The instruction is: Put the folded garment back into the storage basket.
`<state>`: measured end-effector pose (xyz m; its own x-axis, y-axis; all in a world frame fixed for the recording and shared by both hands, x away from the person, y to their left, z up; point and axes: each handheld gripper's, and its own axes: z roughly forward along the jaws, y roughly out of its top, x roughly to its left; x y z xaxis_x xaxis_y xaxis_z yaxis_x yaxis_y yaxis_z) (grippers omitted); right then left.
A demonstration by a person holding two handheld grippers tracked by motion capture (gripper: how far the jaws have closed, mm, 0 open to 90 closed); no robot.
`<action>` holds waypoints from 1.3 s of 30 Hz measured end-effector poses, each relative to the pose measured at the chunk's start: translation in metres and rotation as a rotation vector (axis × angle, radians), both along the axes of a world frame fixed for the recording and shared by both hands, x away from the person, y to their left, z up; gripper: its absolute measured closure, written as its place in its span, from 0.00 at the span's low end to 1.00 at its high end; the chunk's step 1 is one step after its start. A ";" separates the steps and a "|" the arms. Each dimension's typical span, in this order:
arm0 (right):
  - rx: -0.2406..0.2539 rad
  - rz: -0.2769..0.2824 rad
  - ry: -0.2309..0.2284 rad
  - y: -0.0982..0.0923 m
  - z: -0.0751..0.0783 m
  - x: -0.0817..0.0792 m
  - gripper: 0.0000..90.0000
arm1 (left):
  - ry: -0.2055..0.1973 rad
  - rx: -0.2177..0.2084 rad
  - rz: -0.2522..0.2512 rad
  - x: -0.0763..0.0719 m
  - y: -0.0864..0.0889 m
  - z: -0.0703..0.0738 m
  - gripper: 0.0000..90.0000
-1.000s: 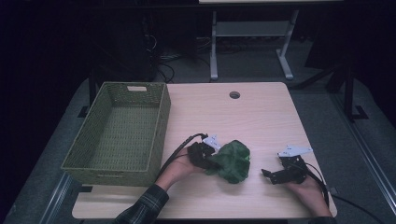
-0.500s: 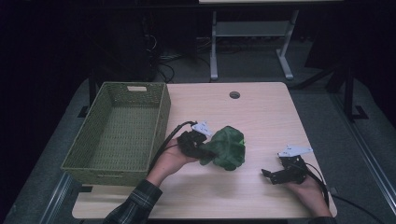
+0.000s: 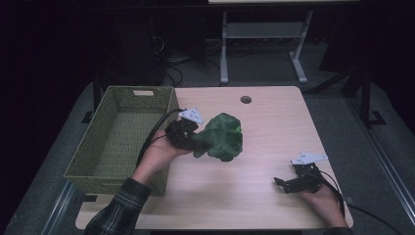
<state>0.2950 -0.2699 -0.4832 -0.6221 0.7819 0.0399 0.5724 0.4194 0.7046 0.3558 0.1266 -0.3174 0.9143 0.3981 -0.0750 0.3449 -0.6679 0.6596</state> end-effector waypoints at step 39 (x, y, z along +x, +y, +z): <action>0.001 -0.002 -0.002 0.000 0.000 0.000 0.03 | -0.074 0.003 0.451 0.007 0.175 -0.001 0.88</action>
